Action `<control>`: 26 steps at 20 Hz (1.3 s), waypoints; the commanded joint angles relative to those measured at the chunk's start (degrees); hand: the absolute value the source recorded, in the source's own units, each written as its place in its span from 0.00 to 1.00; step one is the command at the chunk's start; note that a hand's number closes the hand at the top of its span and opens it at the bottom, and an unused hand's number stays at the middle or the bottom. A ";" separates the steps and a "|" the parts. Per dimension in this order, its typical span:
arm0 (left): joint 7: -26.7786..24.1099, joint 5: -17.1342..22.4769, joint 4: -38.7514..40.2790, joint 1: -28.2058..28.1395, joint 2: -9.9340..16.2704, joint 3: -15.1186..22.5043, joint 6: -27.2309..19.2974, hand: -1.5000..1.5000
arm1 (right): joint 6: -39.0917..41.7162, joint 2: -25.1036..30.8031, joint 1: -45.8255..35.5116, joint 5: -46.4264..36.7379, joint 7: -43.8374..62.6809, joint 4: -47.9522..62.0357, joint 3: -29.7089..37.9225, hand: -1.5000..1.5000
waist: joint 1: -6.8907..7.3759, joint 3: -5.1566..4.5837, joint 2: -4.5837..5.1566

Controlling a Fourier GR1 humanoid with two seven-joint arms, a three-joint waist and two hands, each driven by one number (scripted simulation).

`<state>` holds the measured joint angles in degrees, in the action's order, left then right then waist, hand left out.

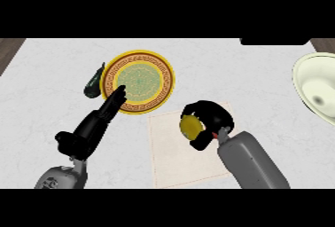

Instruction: Pick the lemon from the placemat and place it in the bowl

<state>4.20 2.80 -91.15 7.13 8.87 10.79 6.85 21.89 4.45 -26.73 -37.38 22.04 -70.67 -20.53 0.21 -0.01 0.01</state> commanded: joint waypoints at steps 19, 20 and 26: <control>-3.92 -2.94 2.43 -2.40 -1.90 -2.02 1.67 0.50 | -5.63 15.81 -1.02 -18.60 7.76 -5.62 7.94 1.00 | -1.14 -0.09 -0.33; 0.96 -3.24 -3.03 -3.35 -3.47 0.71 0.70 0.50 | -8.81 15.92 -1.59 -19.90 7.82 -4.95 8.95 1.00 | -0.39 0.00 -0.38; -0.45 -2.33 1.92 -0.41 -2.83 -2.40 1.14 0.50 | -13.95 17.65 -3.58 -17.19 8.48 -18.09 16.88 1.00 | -1.23 -0.01 -0.26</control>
<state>3.06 -0.08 -90.49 5.37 6.24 9.11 7.81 10.62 20.59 -27.68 -55.74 29.72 -83.47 -8.66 -0.92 -0.02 -0.34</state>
